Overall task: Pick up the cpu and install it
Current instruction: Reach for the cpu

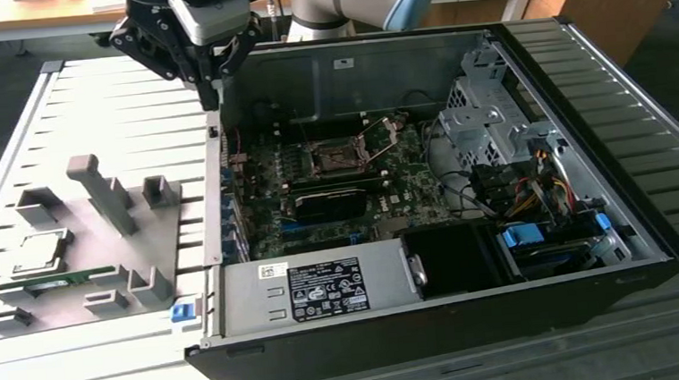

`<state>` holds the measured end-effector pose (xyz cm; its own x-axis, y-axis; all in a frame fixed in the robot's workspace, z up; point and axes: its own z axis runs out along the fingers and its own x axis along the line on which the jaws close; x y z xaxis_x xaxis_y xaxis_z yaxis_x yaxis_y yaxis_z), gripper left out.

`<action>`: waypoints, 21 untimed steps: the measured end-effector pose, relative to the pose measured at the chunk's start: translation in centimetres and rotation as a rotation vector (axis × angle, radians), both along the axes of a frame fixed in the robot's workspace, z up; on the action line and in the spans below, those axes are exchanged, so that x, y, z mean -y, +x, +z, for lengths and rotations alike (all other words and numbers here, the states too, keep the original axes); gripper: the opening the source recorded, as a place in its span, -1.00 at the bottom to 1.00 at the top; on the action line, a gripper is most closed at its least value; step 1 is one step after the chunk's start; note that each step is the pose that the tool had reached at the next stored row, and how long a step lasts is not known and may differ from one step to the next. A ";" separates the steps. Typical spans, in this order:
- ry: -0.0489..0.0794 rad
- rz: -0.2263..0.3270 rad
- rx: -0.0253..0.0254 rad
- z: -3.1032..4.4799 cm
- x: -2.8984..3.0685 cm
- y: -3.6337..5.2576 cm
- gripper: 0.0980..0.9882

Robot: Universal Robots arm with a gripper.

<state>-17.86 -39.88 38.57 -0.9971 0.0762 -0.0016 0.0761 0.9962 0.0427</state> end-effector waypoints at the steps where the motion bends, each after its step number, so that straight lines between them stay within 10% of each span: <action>1: 0.000 0.000 -0.0002 0.00 0.00 -0.07 -0.98; 21: 0.000 0.000 -0.0048 -0.17 0.00 -1.18 -0.98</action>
<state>-19.04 -39.88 38.40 -0.9971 0.0763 0.0032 0.0763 0.9962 0.0422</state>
